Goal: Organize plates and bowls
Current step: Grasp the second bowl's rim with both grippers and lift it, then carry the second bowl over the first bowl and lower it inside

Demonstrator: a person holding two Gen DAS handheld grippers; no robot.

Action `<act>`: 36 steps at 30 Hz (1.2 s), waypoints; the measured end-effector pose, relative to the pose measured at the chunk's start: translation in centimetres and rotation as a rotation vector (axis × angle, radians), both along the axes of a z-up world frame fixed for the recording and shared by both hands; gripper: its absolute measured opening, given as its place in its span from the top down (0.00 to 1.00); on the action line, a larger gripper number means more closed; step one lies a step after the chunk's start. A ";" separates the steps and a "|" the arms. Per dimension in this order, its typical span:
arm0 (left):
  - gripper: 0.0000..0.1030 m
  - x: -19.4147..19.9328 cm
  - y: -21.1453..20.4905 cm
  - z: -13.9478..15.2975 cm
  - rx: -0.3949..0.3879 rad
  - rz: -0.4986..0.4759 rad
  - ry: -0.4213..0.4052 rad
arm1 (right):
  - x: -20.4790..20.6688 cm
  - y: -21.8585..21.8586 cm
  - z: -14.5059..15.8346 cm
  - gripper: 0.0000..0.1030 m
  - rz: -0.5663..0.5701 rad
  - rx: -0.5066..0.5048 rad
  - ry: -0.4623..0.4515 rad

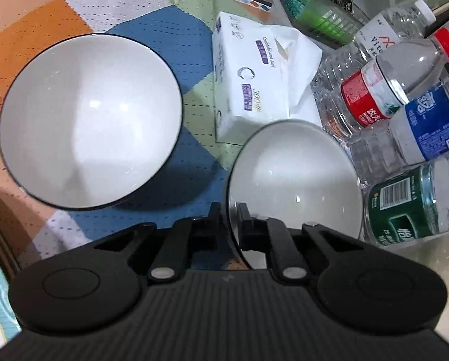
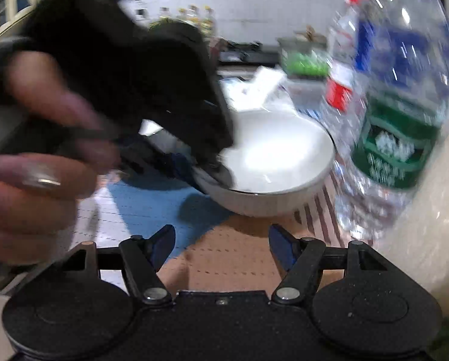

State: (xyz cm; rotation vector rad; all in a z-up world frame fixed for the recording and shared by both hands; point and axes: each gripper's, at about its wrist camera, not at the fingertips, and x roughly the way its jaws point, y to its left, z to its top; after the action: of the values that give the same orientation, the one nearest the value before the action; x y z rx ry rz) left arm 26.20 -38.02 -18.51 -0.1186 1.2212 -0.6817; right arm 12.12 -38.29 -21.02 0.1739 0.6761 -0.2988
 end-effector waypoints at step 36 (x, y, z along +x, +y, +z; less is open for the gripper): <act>0.90 -12.4 14.6 12.4 0.100 -0.086 0.021 | -10.1 10.6 9.8 0.14 0.302 -0.090 -0.068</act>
State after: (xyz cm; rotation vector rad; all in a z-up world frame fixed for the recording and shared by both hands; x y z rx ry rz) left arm 13.79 -23.39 -6.07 0.0101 1.2836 -0.6937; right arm 2.05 -27.64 -11.19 -0.0047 0.6100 -0.0332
